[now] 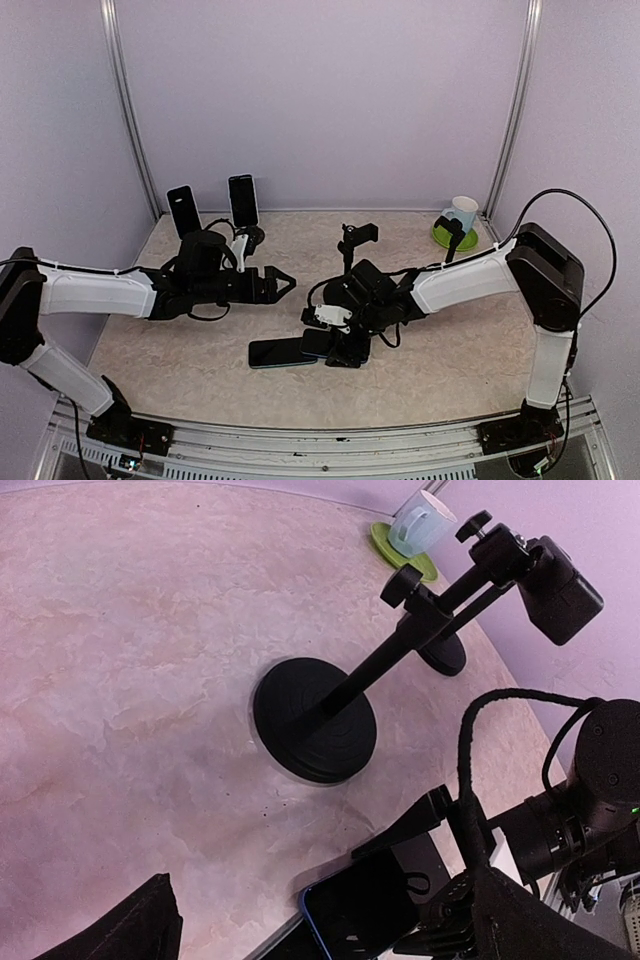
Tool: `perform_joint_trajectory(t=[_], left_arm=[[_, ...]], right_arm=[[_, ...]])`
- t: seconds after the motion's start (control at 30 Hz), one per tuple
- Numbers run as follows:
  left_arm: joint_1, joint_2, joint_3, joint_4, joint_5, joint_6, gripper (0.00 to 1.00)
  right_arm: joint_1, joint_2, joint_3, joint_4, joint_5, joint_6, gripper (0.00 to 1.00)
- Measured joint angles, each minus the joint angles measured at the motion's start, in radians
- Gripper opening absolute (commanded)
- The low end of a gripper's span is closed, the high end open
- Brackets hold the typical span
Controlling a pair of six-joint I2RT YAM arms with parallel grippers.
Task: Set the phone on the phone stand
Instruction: Pick up the phone, then pass from the right arm to the left
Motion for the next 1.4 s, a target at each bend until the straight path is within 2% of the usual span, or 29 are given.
perform_joint_trajectory(t=[0.07,0.23,0.3,0.5,0.7,0.93,1.3,1.4], left_arm=[[0.000,0.000,0.000,0.000,0.004,-0.002,0.99],[0.002,0.000,0.000,0.000,0.011,-0.003,0.99],[0.004,0.000,0.000,0.000,0.013,-0.003,0.99],[0.006,-0.001,0.000,0.000,0.014,-0.005,0.99],[0.006,-0.001,0.000,-0.002,0.018,-0.015,0.99],[0.006,-0.001,0.000,-0.001,0.056,-0.020,0.99],[-0.019,0.006,0.003,0.050,0.252,-0.013,0.99],[-0.044,0.031,0.021,0.056,0.295,-0.011,0.94]], right_arm=[[0.000,0.007,0.009,-0.001,-0.009,-0.006,0.86],[-0.001,0.020,0.024,0.000,-0.026,-0.019,0.69],[-0.006,0.022,0.027,0.001,-0.029,-0.021,0.58],[-0.006,0.023,0.027,0.003,-0.032,-0.023,0.44],[-0.006,-0.006,-0.013,0.033,-0.019,-0.016,0.41],[0.027,-0.171,-0.129,0.109,0.080,-0.003,0.40],[0.139,-0.300,-0.208,0.261,0.313,-0.002,0.38],[0.158,-0.318,-0.229,0.290,0.385,-0.007,0.40]])
